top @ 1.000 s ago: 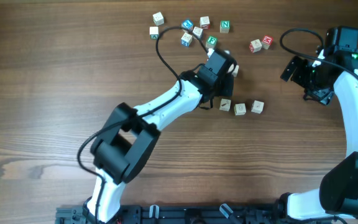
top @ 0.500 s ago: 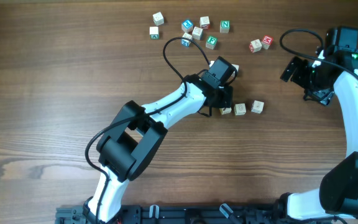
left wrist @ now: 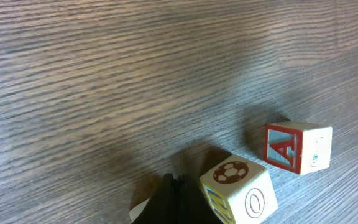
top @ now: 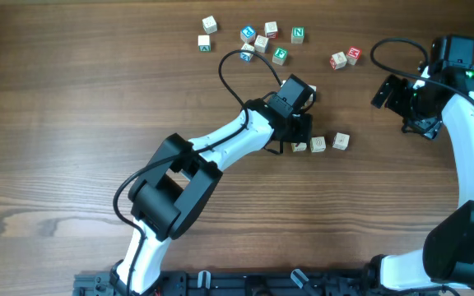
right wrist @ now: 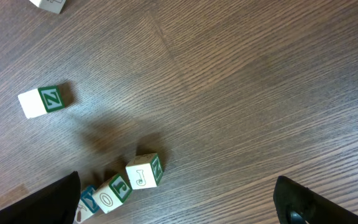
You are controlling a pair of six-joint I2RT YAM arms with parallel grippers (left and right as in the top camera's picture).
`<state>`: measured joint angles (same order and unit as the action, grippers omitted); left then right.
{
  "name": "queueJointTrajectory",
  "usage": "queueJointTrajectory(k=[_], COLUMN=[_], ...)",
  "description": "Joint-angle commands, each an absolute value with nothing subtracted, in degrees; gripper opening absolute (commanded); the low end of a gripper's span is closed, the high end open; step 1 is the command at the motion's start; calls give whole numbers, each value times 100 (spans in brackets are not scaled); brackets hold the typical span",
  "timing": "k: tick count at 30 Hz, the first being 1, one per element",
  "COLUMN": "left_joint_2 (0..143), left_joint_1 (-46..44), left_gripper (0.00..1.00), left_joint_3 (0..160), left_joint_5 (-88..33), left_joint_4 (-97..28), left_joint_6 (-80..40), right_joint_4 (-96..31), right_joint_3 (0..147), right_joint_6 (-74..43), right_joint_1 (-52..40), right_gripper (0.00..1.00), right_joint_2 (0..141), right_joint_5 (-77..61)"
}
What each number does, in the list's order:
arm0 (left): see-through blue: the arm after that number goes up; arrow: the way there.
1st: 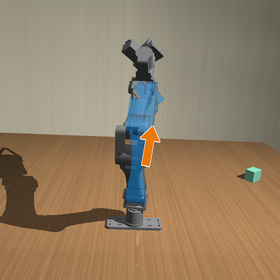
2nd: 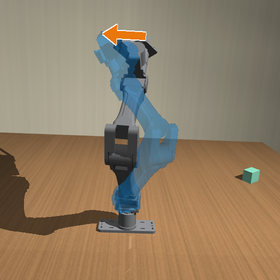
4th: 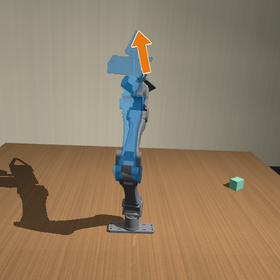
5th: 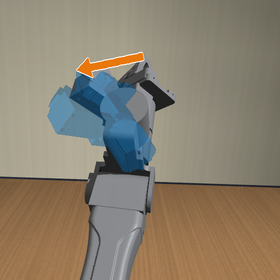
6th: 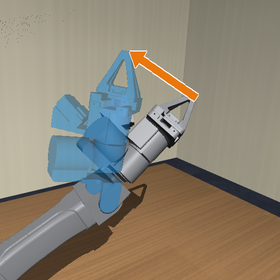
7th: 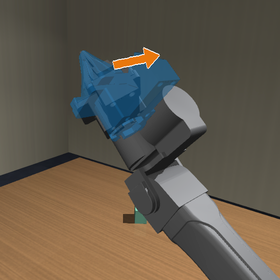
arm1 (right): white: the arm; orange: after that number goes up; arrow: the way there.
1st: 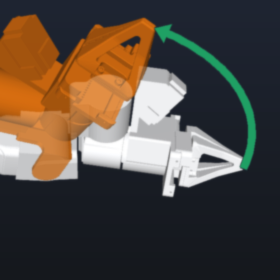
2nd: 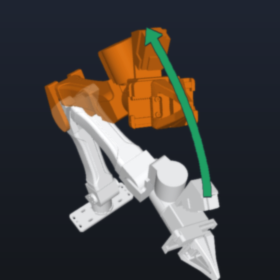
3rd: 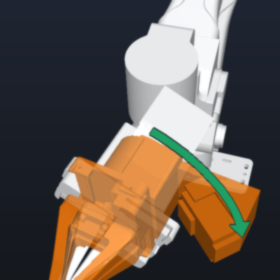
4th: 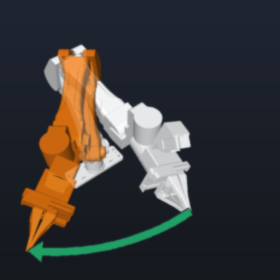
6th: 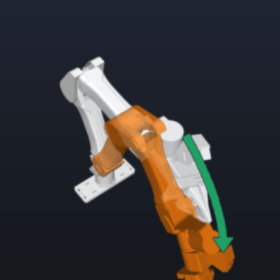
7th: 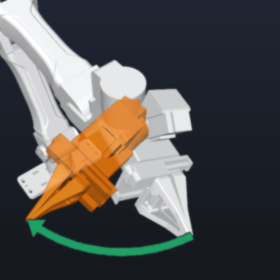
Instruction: Form a horizontal line
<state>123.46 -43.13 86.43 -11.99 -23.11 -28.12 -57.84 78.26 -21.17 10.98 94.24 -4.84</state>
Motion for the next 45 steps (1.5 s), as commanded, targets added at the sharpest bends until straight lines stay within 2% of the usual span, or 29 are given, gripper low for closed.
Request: queueJointTrajectory(k=[1,12,19,25,27,28,31,36,41,43,45], left_joint_2=[12368,12363,12046,11701,11701,11701,11701,11701,11701,11703,11703], left_joint_1=[-4340,-4313,-3874,-3675,-3701,-3712,-3699,-3736,-3844,-3863,-3863], left_gripper=[4,4,4,4,4,4,4,4,4,4,4], left_joint_3=[8626,8639,8875,8873,8873,8871,8722,8374,8333,8333,8315], left_joint_5=[-1313,-1406,-1385,-1090,-1087,-1087,-1083,-1286,-1605,-1605,-1605], left_joint_4=[-2349,-2287,-2403,-3406,-3865,-4071,-4399,-4171,-3479,-3352,-3385], left_joint_6=[-2738,-2716,-2685,-2596,-2596,-2596,-2591,-2591,-2596,-2596,-2593], right_joint_4=[-5789,-5787,-5754,-5627,-5621,-5588,-5341,-4928,-4340,-4241,-4178], right_joint_3=[7937,7937,7937,7915,7854,7778,7404,6943,6713,6713,6713], right_joint_6=[-2056,-2058,-2058,-2121,-2126,-2126,-2241,-2443,-2399,-2397,-2403], right_joint_1=[1111,1111,1111,1111,1109,1111,1109,1105,819,548,292], right_gripper=[100,100,99,99,74,64,62,55,31,28,18], right_joint_2=[9290,9290,9290,9290,9314,9338,9356,9356,9478,9771,10138], right_joint_5=[-381,-381,-381,-458,-652,-718,-731,-904,-1341,-1310,-1160])
